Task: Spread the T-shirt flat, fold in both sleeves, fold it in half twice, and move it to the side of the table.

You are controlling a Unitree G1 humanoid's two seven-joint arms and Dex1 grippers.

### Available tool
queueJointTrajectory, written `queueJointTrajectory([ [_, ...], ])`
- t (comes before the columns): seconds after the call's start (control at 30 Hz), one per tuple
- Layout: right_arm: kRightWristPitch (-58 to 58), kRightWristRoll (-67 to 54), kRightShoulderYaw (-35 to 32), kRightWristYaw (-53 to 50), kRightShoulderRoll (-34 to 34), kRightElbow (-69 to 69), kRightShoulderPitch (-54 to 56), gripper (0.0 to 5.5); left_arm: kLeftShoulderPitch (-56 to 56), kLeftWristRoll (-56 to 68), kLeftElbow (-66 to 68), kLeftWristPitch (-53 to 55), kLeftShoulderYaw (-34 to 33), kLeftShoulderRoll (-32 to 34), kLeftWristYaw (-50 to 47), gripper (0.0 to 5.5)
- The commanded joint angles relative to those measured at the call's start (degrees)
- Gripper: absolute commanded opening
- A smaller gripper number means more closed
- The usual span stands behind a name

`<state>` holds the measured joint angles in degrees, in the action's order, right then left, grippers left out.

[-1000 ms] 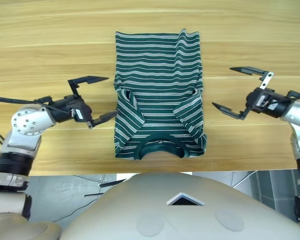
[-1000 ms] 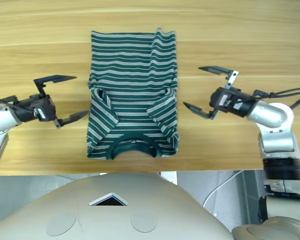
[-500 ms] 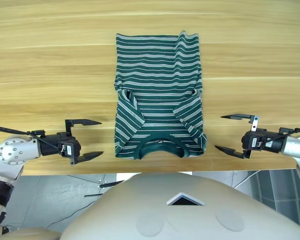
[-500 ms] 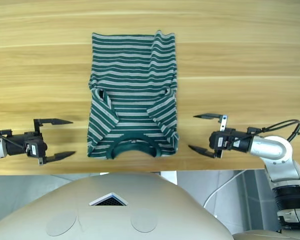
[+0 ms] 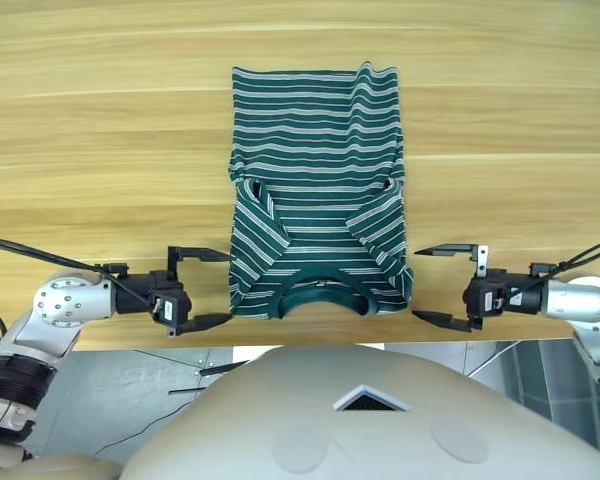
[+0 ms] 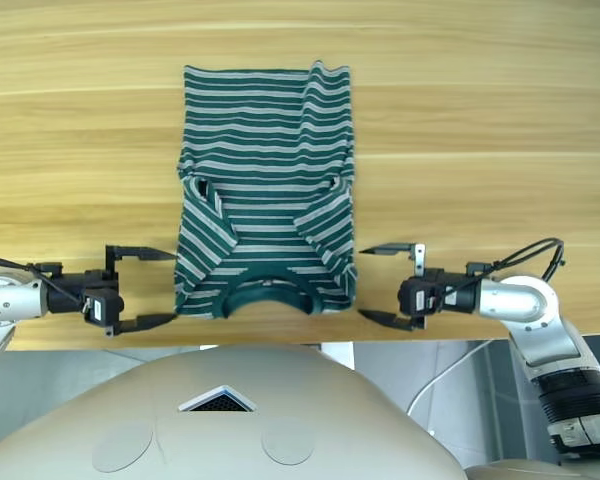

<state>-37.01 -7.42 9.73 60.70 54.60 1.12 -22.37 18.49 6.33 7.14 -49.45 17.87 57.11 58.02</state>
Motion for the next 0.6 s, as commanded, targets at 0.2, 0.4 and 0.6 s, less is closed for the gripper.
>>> queueJointTrajectory([
  [0.2, 1.4, 2.8, 3.0, 0.8, -0.2, -0.6, 0.9, 5.4, -2.5, -7.8, 4.8, 2.3, 5.2, -3.9, 0.5, 3.67],
  [0.4, 1.5, 3.3, 4.3, -0.1, -1.7, -1.4, 2.1, 4.24, -3.5, -8.8, 6.7, 1.6, 6.3, -4.8, 0.1, 2.59],
  [0.6, 1.7, 3.3, 4.8, -0.5, -2.4, -3.0, 2.6, 3.24, -3.5, -8.6, 7.0, 1.1, 6.8, -4.5, -0.3, 1.66],
])
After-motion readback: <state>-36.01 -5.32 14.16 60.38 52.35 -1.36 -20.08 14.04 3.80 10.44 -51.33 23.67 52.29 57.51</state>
